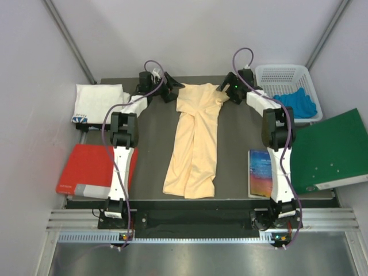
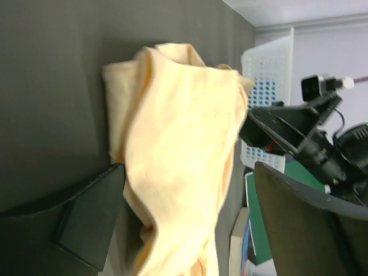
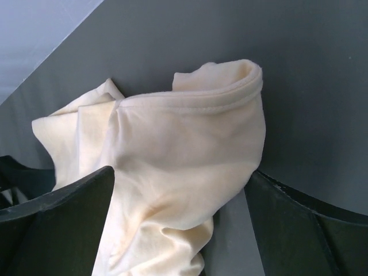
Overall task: Fold and stack the t-shirts
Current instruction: Rotate the tshirt 80 degrees, then grab the bottom of the folded rectangular tshirt with both arms, then fold the folded rectangular tshirt in 1/3 of the way
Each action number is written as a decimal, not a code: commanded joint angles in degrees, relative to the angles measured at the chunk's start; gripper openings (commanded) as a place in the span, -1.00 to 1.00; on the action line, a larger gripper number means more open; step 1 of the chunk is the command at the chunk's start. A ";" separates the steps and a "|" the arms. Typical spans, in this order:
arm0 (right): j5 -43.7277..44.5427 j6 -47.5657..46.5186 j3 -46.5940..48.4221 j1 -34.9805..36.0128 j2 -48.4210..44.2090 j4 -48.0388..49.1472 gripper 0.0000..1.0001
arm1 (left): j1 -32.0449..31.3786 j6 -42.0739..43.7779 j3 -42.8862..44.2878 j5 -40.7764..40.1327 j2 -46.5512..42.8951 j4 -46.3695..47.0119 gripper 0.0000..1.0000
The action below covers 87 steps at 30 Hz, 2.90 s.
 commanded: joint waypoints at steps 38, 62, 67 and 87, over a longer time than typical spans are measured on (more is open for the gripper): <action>-21.73 -16.57 -59.55 22.64 -44.73 -19.29 0.46 | -8.04 28.94 -78.90 -11.75 -62.97 -46.96 0.39; -26.22 -15.34 -61.58 30.30 -38.92 -28.32 -1.00 | -17.18 24.28 -83.22 -10.00 -55.32 -42.84 -1.00; -21.05 -18.94 -57.99 30.04 -43.39 -36.84 -1.00 | -17.71 25.50 -79.70 -9.92 -58.21 -48.71 -1.00; -5.57 -28.25 -28.63 15.99 -42.45 -50.92 -1.00 | -14.03 35.79 -38.76 -15.02 -46.81 -65.61 -1.00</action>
